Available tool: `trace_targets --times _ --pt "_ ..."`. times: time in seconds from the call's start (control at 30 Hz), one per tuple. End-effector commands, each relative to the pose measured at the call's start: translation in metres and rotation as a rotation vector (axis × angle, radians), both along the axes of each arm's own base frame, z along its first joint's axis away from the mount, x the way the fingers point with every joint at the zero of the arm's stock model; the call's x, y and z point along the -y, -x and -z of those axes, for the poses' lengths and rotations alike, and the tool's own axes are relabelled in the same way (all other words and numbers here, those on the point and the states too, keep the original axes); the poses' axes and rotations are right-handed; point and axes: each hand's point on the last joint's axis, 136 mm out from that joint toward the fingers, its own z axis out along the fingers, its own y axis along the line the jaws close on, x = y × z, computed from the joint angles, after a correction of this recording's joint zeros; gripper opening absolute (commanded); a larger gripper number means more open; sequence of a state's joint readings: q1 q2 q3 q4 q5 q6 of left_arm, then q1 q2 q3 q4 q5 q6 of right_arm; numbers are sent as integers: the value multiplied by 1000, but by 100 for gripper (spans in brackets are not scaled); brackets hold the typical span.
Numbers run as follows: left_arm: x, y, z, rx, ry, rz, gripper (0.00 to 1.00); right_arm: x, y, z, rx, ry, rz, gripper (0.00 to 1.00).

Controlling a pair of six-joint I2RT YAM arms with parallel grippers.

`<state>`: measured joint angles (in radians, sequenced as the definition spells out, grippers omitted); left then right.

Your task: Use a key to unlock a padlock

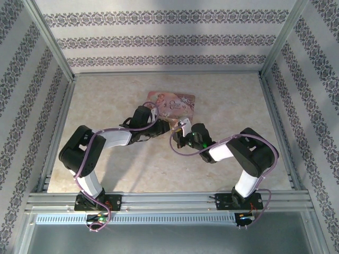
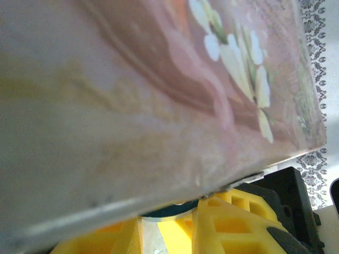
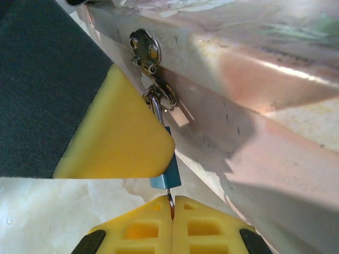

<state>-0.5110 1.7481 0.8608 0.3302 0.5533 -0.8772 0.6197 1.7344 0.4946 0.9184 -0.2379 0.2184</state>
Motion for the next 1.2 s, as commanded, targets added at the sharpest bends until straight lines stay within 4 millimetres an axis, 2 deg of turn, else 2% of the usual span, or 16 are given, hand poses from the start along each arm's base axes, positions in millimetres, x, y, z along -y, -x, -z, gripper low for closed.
trace_targets --times 0.0,0.1,0.33,0.5,0.6,0.8,1.0,1.17 --pt "20 10 -7 3 86 65 24 -5 -4 -13 45 -68 26 0" --pt "20 10 -5 2 93 61 25 -4 0 -3 13 -73 36 0" --pt "16 11 -6 18 83 43 39 -6 6 15 -40 -76 46 0" --pt "-5 12 -13 53 52 -16 49 -7 6 19 -56 -83 49 0" --pt "-28 13 -24 83 48 -72 54 -9 5 18 -70 -98 53 0" --pt "-61 18 -35 126 47 -152 56 -13 7 10 -119 -158 51 0" --pt "-74 20 -45 181 90 -215 53 -17 9 0 -211 -238 48 0" --pt "-74 21 -44 174 123 -230 52 -23 11 -7 -279 -292 45 0"
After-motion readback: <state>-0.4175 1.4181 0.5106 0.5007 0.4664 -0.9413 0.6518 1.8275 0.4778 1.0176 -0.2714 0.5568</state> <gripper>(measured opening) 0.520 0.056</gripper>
